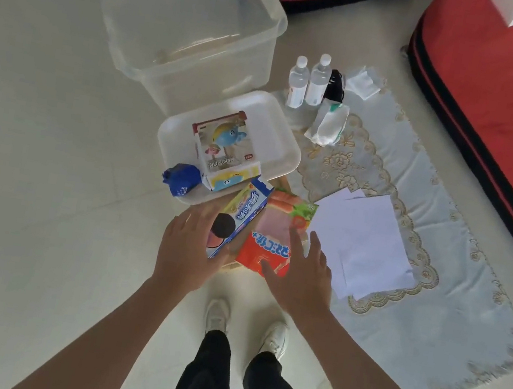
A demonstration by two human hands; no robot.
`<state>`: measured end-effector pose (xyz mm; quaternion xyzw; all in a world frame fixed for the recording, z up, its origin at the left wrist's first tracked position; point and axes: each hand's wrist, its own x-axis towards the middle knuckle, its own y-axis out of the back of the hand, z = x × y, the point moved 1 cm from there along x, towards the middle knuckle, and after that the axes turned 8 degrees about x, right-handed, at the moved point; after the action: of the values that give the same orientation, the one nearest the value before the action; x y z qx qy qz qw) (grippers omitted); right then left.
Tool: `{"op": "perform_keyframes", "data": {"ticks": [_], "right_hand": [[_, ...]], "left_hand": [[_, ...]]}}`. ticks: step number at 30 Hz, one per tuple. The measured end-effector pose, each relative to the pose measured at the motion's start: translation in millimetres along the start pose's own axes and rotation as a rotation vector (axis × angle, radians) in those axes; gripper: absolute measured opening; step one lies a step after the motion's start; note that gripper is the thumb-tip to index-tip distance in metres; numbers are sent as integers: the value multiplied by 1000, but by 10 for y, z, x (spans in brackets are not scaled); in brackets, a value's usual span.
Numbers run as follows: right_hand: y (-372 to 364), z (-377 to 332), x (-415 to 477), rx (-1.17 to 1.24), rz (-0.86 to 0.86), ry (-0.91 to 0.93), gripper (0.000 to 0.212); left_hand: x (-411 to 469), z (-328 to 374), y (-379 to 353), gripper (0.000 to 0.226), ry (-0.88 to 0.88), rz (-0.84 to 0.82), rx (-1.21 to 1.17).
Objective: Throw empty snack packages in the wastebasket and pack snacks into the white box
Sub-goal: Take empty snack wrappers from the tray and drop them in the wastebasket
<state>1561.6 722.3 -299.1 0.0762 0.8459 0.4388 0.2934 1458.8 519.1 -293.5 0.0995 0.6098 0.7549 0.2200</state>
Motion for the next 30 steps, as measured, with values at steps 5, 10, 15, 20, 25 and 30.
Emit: {"op": "perform_keyframes", "data": {"ticks": [5,10,15,20,25,30], "right_hand": [[-405,66,197,110,74,-91,96],[-769,107,343,256,129,-77,96],[-980,93,413,503,285,-69,89],[-1030,77,455,614,343,-179,90],[-1069,27,458,685,330,-147,77],[-965,-16,412,750,347,-105,71]], "left_hand": [[203,-167,-320,83,-54,2,-89],[255,-291,-591,83,-81,-14,-104],[227,-415,-812,79,-80,-54,-73],[196,-394,-846,78,-74,-78,-128],[216,-388,-822,78,-96,-105,-163],[219,-370,-741,78,-100,-102,-164]]}}
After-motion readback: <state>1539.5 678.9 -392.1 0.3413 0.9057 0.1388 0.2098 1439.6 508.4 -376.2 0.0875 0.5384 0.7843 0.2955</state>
